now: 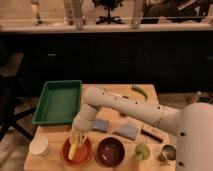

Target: Place banana in red bowl

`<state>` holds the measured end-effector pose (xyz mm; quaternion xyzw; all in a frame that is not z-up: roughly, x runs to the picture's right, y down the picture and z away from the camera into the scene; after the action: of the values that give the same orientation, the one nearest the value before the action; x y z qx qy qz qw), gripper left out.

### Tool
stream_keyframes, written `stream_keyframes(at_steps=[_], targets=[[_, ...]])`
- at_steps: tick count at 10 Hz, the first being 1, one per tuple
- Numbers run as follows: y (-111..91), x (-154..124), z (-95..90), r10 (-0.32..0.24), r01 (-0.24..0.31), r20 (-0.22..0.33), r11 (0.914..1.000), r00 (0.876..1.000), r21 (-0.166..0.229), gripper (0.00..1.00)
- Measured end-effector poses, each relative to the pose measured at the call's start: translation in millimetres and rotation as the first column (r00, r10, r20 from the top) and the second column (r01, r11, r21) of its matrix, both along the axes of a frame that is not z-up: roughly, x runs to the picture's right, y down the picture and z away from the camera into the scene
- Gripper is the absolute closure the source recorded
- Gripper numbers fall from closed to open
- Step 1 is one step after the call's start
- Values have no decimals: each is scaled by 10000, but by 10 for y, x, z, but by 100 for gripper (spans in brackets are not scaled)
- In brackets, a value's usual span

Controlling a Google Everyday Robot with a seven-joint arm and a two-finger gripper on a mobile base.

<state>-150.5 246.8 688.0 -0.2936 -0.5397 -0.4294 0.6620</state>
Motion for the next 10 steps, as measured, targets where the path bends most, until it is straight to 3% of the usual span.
stream_keyframes(at_steps=[1, 3, 9, 10], targets=[[4, -17, -4, -27, 27, 26, 10000, 10000, 1, 98], [-1, 4, 0, 6, -6, -6, 10000, 10000, -1, 81], [4, -11, -2, -21, 21, 17, 10000, 10000, -3, 22], [4, -12, -3, -21, 21, 18, 10000, 10000, -3, 20]])
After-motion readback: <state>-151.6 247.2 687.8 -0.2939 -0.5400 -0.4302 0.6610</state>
